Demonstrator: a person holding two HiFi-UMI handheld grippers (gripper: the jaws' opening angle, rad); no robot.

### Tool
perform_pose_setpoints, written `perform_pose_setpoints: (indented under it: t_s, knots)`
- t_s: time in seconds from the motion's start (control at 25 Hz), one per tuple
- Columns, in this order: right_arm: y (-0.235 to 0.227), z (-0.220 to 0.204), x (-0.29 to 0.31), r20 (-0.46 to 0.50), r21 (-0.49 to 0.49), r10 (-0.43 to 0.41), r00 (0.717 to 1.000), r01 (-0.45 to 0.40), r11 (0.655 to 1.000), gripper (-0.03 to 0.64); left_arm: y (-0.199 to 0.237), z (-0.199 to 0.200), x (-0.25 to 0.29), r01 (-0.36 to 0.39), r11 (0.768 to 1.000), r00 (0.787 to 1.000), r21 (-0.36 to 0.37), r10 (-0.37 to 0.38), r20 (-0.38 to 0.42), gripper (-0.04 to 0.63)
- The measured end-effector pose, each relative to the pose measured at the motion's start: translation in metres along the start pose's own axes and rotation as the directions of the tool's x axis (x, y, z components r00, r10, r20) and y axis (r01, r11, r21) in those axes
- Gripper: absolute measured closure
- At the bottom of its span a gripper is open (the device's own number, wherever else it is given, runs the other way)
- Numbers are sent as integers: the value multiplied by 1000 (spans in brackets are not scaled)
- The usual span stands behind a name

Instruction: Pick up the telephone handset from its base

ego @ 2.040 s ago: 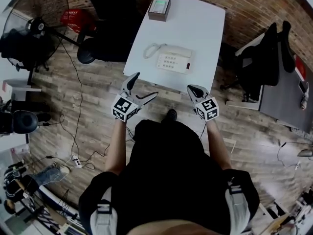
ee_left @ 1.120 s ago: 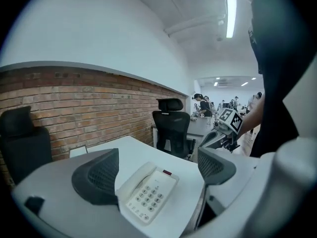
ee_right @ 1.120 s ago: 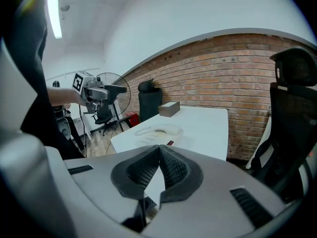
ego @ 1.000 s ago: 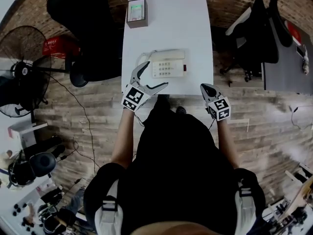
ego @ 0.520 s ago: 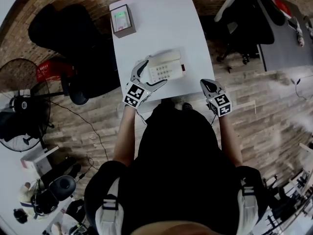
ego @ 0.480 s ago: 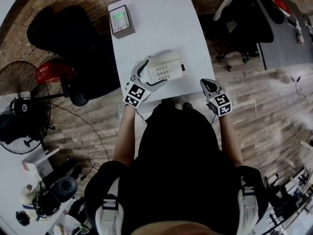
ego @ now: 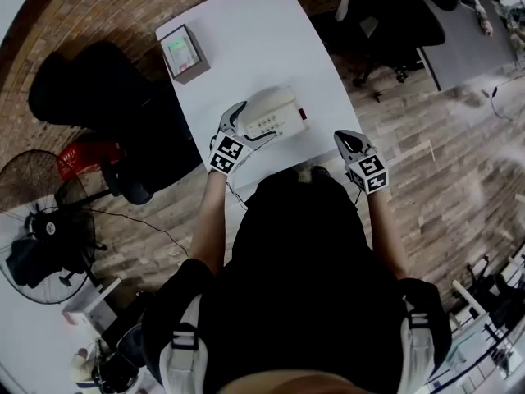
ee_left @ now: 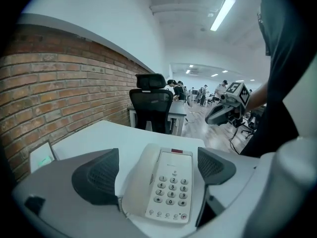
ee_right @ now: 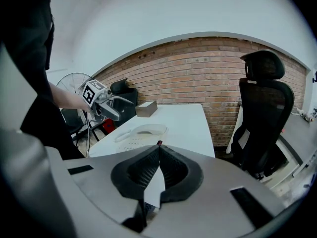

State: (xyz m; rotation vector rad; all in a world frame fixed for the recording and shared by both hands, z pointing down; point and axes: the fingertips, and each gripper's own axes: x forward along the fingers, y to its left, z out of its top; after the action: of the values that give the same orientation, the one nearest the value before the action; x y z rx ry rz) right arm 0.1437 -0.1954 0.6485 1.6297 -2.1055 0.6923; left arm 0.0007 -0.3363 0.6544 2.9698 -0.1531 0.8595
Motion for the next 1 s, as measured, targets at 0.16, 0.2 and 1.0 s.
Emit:
perform_pose_setpoints:
  t_s: [0.16, 0.2, 1.0]
  knots:
    - [2, -5, 4, -10, 14, -27, 1000, 27, 1000, 618, 8, -11, 12, 42, 999, 999, 3, -42, -29, 112]
    - [2, -6, 4, -9, 22, -37, 999, 37, 999, 620, 9, -13, 16, 54, 999, 998, 6, -54, -35, 113]
    - [12, -24, 4, -60, 76, -129, 990, 133, 988, 620, 35, -63, 68, 193, 980, 970, 47, -184, -161, 115]
